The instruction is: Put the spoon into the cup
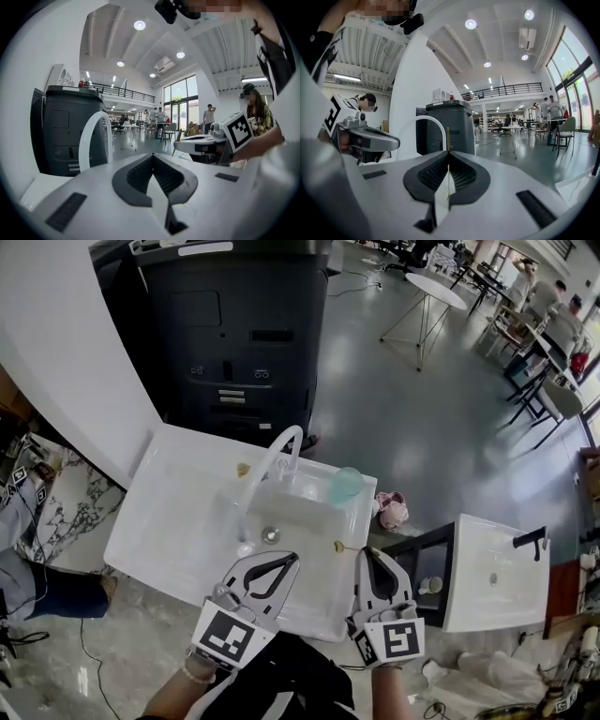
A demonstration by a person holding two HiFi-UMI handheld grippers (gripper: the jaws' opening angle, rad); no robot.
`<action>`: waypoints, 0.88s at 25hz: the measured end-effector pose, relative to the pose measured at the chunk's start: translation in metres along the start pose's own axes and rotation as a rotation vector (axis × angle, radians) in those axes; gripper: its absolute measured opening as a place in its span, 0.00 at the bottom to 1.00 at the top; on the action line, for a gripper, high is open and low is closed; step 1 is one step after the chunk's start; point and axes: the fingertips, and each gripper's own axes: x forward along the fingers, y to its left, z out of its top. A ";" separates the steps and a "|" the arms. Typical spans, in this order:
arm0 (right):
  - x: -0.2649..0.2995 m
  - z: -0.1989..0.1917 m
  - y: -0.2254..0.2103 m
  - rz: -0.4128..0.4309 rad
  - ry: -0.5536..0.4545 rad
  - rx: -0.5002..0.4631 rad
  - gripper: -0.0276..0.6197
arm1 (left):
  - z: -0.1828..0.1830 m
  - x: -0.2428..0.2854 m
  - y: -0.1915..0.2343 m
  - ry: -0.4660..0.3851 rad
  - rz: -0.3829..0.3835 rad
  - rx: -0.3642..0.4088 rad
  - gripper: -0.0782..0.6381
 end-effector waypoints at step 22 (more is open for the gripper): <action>0.082 0.012 -0.057 -0.021 -0.027 -0.072 0.05 | -0.001 0.017 0.020 -0.001 0.033 -0.026 0.10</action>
